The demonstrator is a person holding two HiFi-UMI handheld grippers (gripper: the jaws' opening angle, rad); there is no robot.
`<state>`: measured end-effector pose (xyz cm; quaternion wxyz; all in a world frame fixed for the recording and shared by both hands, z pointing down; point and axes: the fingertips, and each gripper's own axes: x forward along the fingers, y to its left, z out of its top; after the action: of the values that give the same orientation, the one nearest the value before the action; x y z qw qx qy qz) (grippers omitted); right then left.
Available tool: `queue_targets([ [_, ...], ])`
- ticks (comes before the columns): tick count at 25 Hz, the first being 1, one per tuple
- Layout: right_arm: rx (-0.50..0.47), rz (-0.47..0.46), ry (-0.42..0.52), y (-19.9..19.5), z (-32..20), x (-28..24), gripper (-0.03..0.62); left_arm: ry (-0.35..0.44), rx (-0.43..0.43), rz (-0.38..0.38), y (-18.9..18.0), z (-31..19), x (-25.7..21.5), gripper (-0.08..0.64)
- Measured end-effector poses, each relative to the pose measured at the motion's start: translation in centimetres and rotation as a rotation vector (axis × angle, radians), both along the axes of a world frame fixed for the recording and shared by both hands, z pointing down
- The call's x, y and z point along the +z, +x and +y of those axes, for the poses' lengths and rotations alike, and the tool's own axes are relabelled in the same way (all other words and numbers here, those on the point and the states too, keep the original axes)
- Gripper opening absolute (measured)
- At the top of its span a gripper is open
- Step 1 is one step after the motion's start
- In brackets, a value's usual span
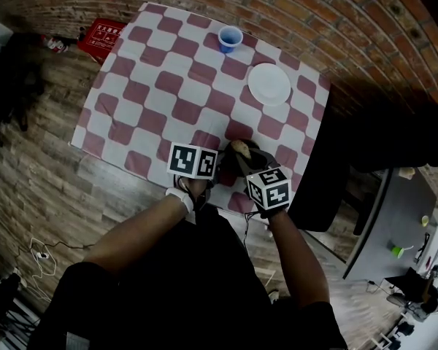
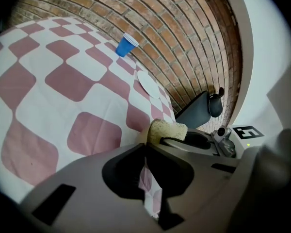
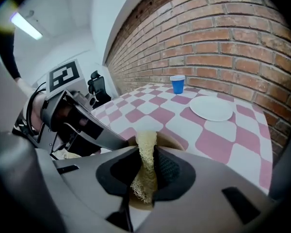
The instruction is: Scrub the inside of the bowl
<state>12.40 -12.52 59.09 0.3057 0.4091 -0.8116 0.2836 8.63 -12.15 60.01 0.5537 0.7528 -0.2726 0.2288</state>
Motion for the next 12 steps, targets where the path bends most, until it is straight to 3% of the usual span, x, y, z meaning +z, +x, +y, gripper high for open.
queue_targets([
  [4,-0.059,0.085,0.018,0.2,-1.0,0.1,0.087,-0.023,-0.022,-0.013,-0.3,-0.2,0.4,0.028],
  [8,-0.225,0.267,-0.018,0.7,-0.8,0.4,0.087,-0.012,-0.025,-0.017,-0.2,-0.4,0.4,0.028],
  [12,-0.395,0.367,-0.097,0.2,0.4,1.5,0.087,-0.013,-0.027,-0.001,0.2,-0.7,0.2,0.028],
])
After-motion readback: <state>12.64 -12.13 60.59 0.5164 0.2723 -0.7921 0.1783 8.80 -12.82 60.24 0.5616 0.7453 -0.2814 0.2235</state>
